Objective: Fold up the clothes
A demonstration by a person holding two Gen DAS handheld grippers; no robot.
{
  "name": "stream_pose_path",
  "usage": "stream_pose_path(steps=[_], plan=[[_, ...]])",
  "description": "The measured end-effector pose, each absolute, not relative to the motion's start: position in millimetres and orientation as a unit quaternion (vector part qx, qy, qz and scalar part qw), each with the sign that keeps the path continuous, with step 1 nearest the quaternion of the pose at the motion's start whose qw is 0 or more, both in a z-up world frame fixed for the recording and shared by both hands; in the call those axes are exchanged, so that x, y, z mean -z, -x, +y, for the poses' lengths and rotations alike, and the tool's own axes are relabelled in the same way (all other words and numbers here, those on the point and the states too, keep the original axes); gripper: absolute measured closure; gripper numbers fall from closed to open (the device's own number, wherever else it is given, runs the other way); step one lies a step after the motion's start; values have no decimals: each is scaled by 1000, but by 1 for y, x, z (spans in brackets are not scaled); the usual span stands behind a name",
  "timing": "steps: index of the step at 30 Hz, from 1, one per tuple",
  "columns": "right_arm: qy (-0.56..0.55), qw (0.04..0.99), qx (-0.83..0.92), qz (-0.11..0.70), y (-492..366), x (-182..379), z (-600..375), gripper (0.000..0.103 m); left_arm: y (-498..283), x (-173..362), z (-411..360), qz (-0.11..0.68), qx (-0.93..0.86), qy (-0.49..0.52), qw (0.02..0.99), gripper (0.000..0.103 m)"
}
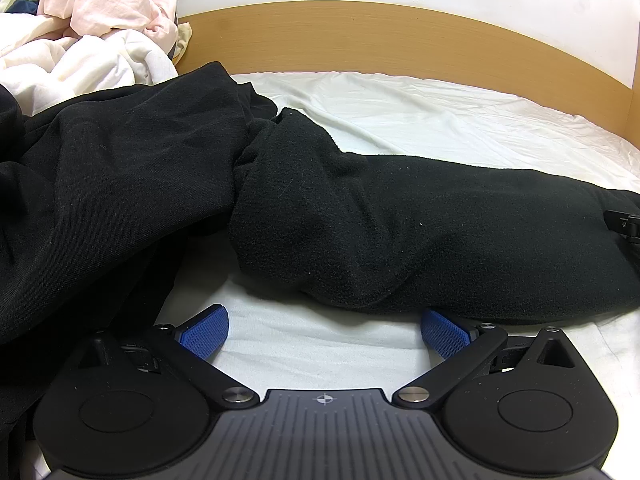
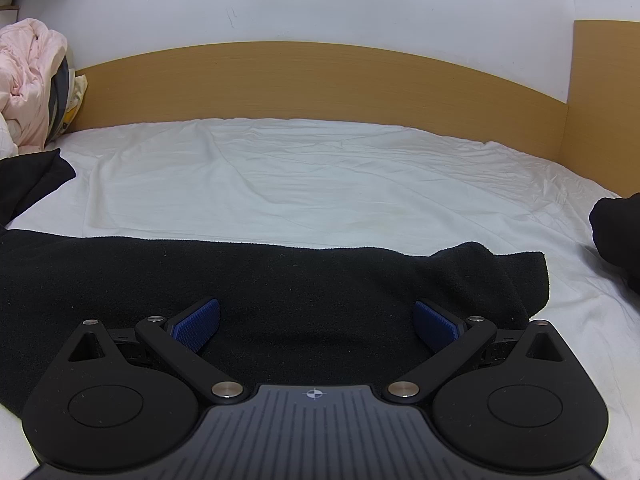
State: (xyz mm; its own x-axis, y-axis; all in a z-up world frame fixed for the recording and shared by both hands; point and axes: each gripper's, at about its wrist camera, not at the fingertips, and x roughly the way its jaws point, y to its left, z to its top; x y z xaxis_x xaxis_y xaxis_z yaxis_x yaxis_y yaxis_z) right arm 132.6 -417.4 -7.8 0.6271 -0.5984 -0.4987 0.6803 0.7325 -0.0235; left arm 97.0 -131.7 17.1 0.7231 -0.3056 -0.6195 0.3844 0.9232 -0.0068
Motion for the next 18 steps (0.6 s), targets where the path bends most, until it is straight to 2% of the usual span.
stream_pose_path(steps=[18], plan=[[-84, 898, 356, 244, -132, 8, -417, 0, -93, -17, -133, 322, 185, -61, 926, 0]])
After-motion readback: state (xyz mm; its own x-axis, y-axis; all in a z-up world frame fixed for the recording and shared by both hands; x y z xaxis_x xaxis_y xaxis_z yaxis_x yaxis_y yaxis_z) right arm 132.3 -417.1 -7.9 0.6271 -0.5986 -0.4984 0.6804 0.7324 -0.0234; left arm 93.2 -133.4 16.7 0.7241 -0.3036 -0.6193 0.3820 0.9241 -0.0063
